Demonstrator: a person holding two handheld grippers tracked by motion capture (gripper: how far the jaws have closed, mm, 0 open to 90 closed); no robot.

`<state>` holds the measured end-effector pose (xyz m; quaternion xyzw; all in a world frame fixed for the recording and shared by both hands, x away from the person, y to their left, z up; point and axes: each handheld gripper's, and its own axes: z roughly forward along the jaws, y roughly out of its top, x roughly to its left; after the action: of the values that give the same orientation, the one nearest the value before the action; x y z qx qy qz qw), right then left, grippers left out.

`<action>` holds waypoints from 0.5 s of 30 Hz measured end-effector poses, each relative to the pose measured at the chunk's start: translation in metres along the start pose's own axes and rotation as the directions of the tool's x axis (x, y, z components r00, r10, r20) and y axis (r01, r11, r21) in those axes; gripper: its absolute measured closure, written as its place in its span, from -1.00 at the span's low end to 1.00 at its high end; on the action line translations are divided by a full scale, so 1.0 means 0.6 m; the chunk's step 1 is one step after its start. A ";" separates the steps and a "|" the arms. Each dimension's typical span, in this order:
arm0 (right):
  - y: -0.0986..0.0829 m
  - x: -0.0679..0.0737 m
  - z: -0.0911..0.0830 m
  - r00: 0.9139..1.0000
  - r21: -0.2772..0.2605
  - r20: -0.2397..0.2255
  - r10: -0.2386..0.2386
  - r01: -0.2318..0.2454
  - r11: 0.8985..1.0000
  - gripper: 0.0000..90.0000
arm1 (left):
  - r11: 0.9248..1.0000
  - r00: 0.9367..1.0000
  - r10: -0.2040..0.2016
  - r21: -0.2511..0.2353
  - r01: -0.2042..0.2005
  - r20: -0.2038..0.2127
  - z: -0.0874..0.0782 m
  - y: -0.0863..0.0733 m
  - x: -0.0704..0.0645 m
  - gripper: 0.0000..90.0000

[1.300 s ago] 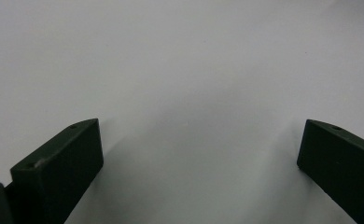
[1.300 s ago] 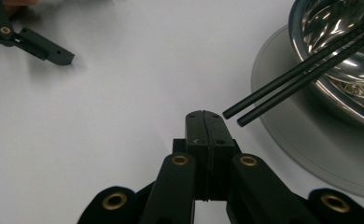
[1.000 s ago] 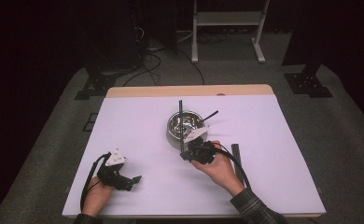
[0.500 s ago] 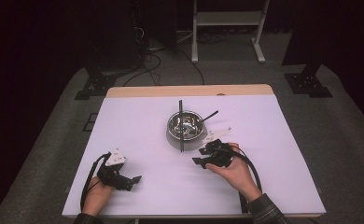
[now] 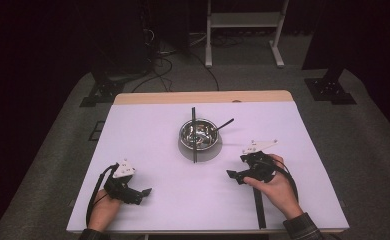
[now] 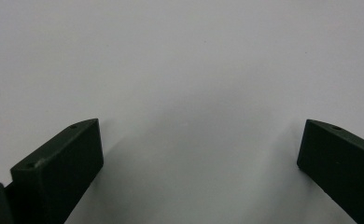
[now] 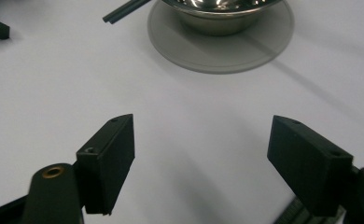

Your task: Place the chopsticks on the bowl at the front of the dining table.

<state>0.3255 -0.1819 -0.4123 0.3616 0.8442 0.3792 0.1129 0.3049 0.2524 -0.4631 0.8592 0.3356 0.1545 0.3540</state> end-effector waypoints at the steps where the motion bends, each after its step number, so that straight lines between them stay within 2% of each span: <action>1: -0.002 -0.002 -0.003 1.000 -0.001 0.002 0.006 -0.006 1.000 -0.54 | 1.000 1.000 0.000 0.000 0.000 0.000 0.000 0.000 0.000 -1.00; 15: -0.059 -0.031 -0.055 0.996 -0.025 0.070 0.047 -0.045 0.999 -0.54 | 1.000 1.000 -0.001 0.001 0.001 -0.001 0.000 0.000 0.000 -1.00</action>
<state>0.3052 -0.2292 -0.4167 0.3928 0.8266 0.3786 0.1382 0.3048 0.2524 -0.4630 0.8591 0.3363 0.1546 0.3535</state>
